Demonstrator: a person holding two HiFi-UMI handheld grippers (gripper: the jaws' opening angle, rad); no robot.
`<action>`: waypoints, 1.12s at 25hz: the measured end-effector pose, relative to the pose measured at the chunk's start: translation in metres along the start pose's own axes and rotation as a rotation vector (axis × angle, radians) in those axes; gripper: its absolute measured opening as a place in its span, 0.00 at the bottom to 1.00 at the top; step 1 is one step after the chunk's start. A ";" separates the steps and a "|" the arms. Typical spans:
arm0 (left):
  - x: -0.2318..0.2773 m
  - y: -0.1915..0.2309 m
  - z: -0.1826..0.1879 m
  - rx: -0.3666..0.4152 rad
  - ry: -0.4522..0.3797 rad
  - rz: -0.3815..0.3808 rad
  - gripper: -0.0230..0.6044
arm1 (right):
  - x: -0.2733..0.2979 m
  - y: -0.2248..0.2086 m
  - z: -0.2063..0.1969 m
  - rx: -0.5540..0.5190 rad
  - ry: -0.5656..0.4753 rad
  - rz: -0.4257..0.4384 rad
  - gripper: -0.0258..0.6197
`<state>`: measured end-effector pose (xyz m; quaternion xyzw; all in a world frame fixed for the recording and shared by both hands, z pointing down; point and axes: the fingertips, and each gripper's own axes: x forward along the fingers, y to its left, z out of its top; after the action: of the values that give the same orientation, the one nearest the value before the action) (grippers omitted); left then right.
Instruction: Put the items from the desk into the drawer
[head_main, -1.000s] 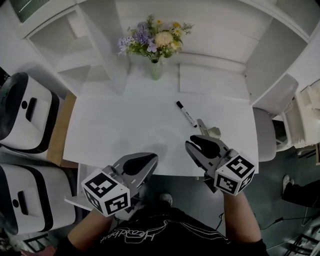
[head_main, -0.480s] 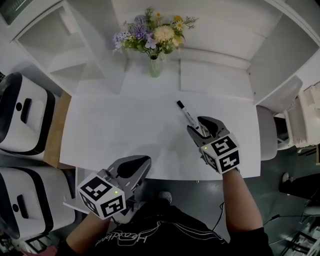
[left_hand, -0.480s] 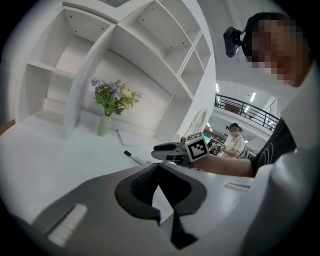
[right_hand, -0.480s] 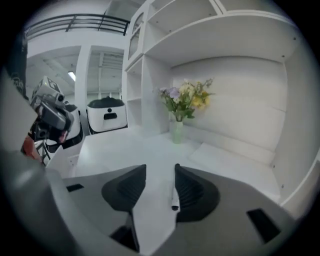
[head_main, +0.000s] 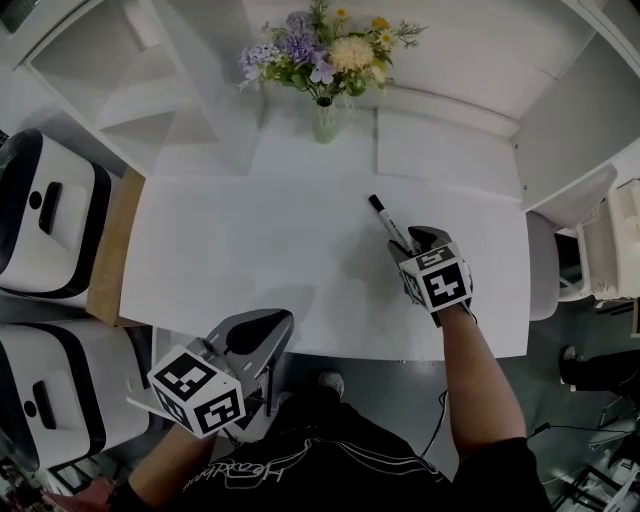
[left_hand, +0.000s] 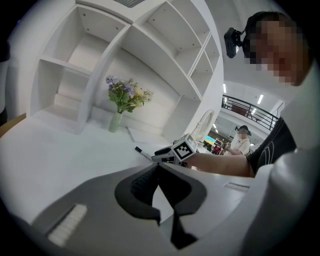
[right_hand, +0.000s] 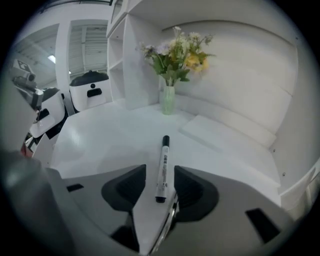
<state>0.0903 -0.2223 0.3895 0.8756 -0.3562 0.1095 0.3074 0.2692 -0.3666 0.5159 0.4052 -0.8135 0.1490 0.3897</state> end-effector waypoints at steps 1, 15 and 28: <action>-0.001 0.002 -0.001 -0.004 0.001 0.002 0.05 | 0.003 0.000 -0.002 -0.006 0.019 -0.002 0.30; -0.024 0.018 -0.015 -0.028 0.002 0.034 0.05 | 0.023 -0.001 -0.016 0.023 0.153 0.024 0.16; -0.043 0.015 -0.025 -0.016 0.018 0.038 0.05 | 0.006 0.006 -0.002 0.086 0.068 -0.011 0.15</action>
<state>0.0497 -0.1916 0.3982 0.8653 -0.3706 0.1202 0.3154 0.2631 -0.3646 0.5223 0.4206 -0.7905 0.1952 0.4002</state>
